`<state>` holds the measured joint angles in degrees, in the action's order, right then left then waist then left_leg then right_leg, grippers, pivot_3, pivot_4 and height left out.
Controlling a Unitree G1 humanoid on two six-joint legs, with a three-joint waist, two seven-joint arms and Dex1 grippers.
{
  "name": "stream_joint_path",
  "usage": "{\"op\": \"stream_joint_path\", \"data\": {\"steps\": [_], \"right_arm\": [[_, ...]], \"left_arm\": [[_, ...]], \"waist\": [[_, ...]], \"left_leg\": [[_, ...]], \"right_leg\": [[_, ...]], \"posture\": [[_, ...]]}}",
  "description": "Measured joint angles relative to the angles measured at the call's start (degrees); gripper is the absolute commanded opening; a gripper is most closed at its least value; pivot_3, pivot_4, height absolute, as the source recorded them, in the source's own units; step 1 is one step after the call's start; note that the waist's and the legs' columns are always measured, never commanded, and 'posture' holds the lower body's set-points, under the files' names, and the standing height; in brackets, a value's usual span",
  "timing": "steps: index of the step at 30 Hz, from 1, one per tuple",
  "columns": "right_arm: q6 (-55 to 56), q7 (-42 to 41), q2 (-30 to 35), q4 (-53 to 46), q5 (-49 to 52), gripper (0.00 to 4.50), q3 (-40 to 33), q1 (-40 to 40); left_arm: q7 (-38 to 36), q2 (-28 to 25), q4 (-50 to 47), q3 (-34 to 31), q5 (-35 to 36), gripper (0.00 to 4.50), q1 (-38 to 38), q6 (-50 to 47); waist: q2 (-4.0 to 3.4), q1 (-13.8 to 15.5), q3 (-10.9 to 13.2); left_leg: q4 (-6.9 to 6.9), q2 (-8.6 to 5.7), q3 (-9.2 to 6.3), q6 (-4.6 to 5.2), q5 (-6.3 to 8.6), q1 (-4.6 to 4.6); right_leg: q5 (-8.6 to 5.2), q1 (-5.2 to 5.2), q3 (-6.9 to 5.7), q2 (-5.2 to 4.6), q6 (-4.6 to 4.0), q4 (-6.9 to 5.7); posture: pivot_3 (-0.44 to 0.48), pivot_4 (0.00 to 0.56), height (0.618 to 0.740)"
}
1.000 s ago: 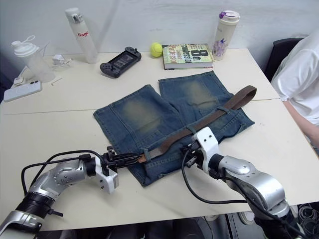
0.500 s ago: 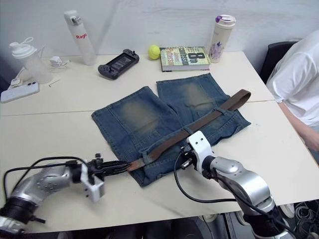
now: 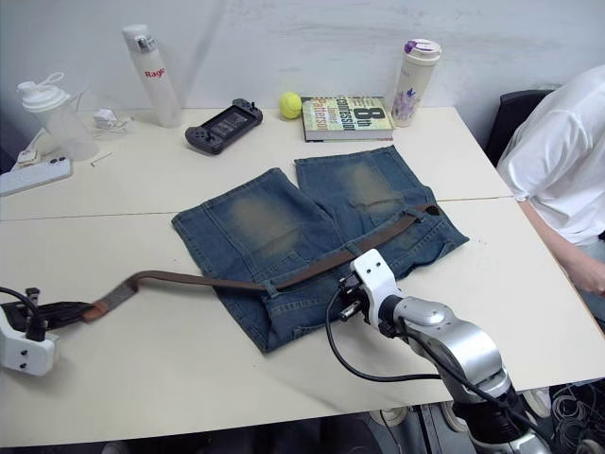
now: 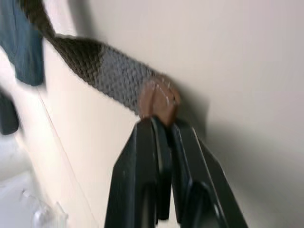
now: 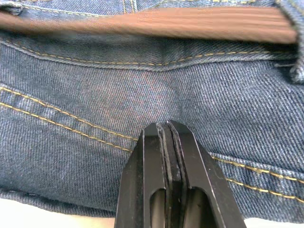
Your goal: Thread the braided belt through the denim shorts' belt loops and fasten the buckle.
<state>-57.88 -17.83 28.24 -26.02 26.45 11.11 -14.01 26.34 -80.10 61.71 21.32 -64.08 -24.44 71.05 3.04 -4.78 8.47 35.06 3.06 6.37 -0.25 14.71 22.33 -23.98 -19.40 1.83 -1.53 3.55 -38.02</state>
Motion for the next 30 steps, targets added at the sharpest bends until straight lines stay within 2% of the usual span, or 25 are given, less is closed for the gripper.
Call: {"op": "stream_joint_path", "data": {"steps": [3, 5, 7, 8, 9, 12, 13, 14, 15, 18, 20, 21, 22, 23, 24, 26, 28, 30], "right_arm": [[-0.1, -0.3, -0.4, 0.5, -0.2, 0.02, 0.2, -0.5], [-0.1, -0.4, -0.7, 0.5, -0.5, 0.02, 0.3, -0.6], [-0.1, -0.6, -0.9, 0.5, -0.6, 0.0, 0.2, -0.6], [-0.1, -0.7, -0.9, 0.5, -0.6, 0.0, 0.0, -0.5], [-0.2, -0.8, -0.9, 0.5, -0.6, 0.0, -0.1, -0.5], [-0.6, -0.9, -0.9, 0.5, -0.8, 0.0, -0.5, -0.5], [-0.7, -1.0, -0.9, 0.5, -0.9, 0.0, -0.7, -0.4], [-0.7, -1.1, -0.7, 0.4, -1.0, 0.0, -1.0, -0.3], [-0.8, -1.2, -0.6, 0.5, -1.3, 0.0, -1.2, -0.4], [-1.0, -1.6, -0.4, 0.8, -1.8, 0.0, -1.5, -0.4], [-1.1, -1.9, -0.5, 1.1, -1.9, 0.0, -1.3, -0.7], [-1.1, -2.2, -0.6, 1.2, -1.9, 0.0, -1.2, -0.9], [-1.1, -2.5, -0.6, 1.1, -1.8, 0.0, -1.3, -1.0], [-1.4, -2.8, -0.7, 1.2, -1.8, 0.0, -1.3, -1.3], [-1.7, -2.9, -1.0, 1.1, -1.7, 0.0, -1.5, -1.5], [-2.5, -3.2, -2.1, 0.8, -1.0, 0.0, -2.8, -1.7], [-4.7, -3.7, -3.3, 0.1, 1.4, 0.67, -5.3, -1.7], [-7.5, -4.5, -3.9, -1.3, 4.6, 1.38, -7.9, -1.4]], "left_arm": [[10.1, 0.0, 2.5, 7.0, -6.6, 0.0, -4.1, -3.4], [13.4, 0.3, 4.0, 9.7, -8.3, 0.0, -5.8, -4.2], [16.2, 0.4, 5.2, 12.4, -9.8, 0.84, -7.4, -4.5], [16.0, 1.1, 7.0, 12.9, -9.5, 1.07, -8.8, -3.9], [15.8, 1.4, 7.6, 12.9, -9.1, 1.51, -9.4, -3.3], [7.9, 3.1, 11.9, 11.4, -3.4, 2.64, -13.1, 1.7], [3.9, 3.8, 13.8, 10.1, -0.9, 2.64, -14.2, 3.2], [-4.4, 5.7, 17.8, 7.4, 2.6, 2.64, -16.9, 5.3], [-14.2, 7.7, 22.3, 4.1, 6.2, 2.64, -19.6, 7.3], [-44.3, 12.9, 34.5, -7.9, 13.5, 2.64, -29.1, 11.4], [-60.4, 15.1, 40.5, -15.6, 16.1, 2.64, -34.2, 11.4], [-72.0, 16.0, 45.7, -21.1, 16.6, 2.64, -39.2, 11.0], [-79.8, 16.3, 49.7, -25.6, 16.8, 2.64, -42.7, 9.8], [-93.2, 16.6, 54.5, -34.3, 18.0, 2.64, -46.8, 6.9], [-100.7, 17.2, 55.8, -40.1, 19.2, 2.64, -47.4, 4.2], [-110.5, 19.3, 56.2, -50.2, 18.9, 2.64, -46.2, -1.3], [-112.4, 21.6, 56.3, -60.9, 14.5, 2.73, -41.6, -6.3], [-112.4, 23.3, 56.4, -68.2, 11.1, 2.73, -37.8, -10.2]], "waist": [[-0.02, 0.0, 0.0], [-0.04, 0.0, 0.0], [-0.03, 0.0, 0.0], [-0.04, 0.1, 0.0], [-0.04, 0.2, 0.0], [-0.17, 0.8, -0.1], [-0.2, 1.0, -0.1], [-0.21, 1.5, -0.1], [-0.25, 1.7, -0.1], [-0.11, 2.6, -0.2], [0.26, 3.0, -0.2], [0.6, 2.9, -0.2], [0.76, 2.8, -0.3], [0.83, 2.7, -0.3], [0.83, 2.5, -0.3], [0.48, 2.1, -0.2], [0.22, 1.4, 0.0], [0.21, 1.2, 0.1]], "left_leg": [[0.0, 0.13, 0.23, -0.08, 0.02, -0.13], [-0.01, 0.19, 0.34, -0.13, 0.03, -0.2], [-0.01, 0.26, 0.43, -0.19, 0.04, -0.24], [0.0, 0.27, 0.47, -0.21, 0.05, -0.25], [0.01, 0.29, 0.48, -0.22, 0.05, -0.25], [0.07, 0.28, 0.61, -0.24, 0.04, -0.29], [0.08, 0.29, 0.65, -0.24, 0.04, -0.3], [0.1, 0.25, 0.71, -0.25, 0.04, -0.36], [0.13, 0.24, 0.86, -0.39, -0.05, -0.38], [0.16, 0.18, 0.92, -0.41, -0.05, -0.34], [0.2, 0.21, 0.91, -0.39, -0.04, -0.25], [0.22, 0.27, 1.0, -0.41, -0.02, -0.08], [0.25, 0.27, 1.09, -0.42, -0.03, 0.04], [0.27, 0.32, 1.34, -0.41, -0.02, 0.05], [0.31, 0.34, 1.48, -0.38, 0.0, 0.0], [0.33, 0.35, 1.66, -0.31, 0.03, -0.04], [0.31, 0.41, 1.73, -0.21, 0.11, -0.05], [0.25, 0.53, 1.78, -0.32, 0.07, 0.14]], "right_leg": [[0.0, -0.09, -0.1, 0.0, 0.0, -0.19], [-0.03, -0.12, -0.15, 0.0, -0.05, -0.26], [-0.05, -0.19, -0.19, 0.0, -0.1, -0.34], [-0.06, -0.22, -0.22, 0.0, -0.11, -0.41], [-0.06, -0.22, -0.28, -0.02, -0.11, -0.42], [-0.08, -0.22, -0.56, -0.19, -0.16, -0.43], [-0.08, -0.23, -0.77, -0.3, -0.2, -0.43], [-0.09, -0.2, -1.05, -0.42, -0.23, -0.43], [-0.1, -0.27, -1.55, -0.67, -0.5, -0.48], [-0.14, -0.35, -1.79, -0.73, -0.63, -0.5], [-0.13, -0.45, -1.9, -0.75, -0.68, -0.54], [-0.1, -0.65, -1.97, -0.76, -0.73, -0.56], [-0.1, -0.81, -2.08, -0.76, -0.73, -0.58], [-0.1, -0.97, -2.38, -0.95, -0.73, -0.61], [-0.1, -0.97, -2.54, -1.1, -0.72, -0.63], [-0.09, -1.08, -2.74, -1.2, -0.71, -0.76], [-0.09, -1.25, -2.86, -1.43, -0.71, -0.92], [-0.08, -1.65, -3.17, -1.49, -0.7, -1.11]], "posture": [[0.0, 0.15, 0.74], [0.0, 0.15, 0.74], [0.0, 0.15, 0.74], [0.0, 0.15, 0.74], [0.0, 0.15, 0.74], [0.0, 0.15, 0.74], [0.0, 0.15, 0.74], [0.0, 0.15, 0.74], [0.0, 0.15, 0.74], [0.0, 0.15, 0.74], [0.0, 0.15, 0.74], [0.0, 0.15, 0.74], [0.0, 0.15, 0.74], [0.0, 0.15, 0.74], [0.0, 0.15, 0.74], [0.0, 0.15, 0.74], [0.0, 0.15, 0.74], [0.0, 0.15, 0.74]]}}
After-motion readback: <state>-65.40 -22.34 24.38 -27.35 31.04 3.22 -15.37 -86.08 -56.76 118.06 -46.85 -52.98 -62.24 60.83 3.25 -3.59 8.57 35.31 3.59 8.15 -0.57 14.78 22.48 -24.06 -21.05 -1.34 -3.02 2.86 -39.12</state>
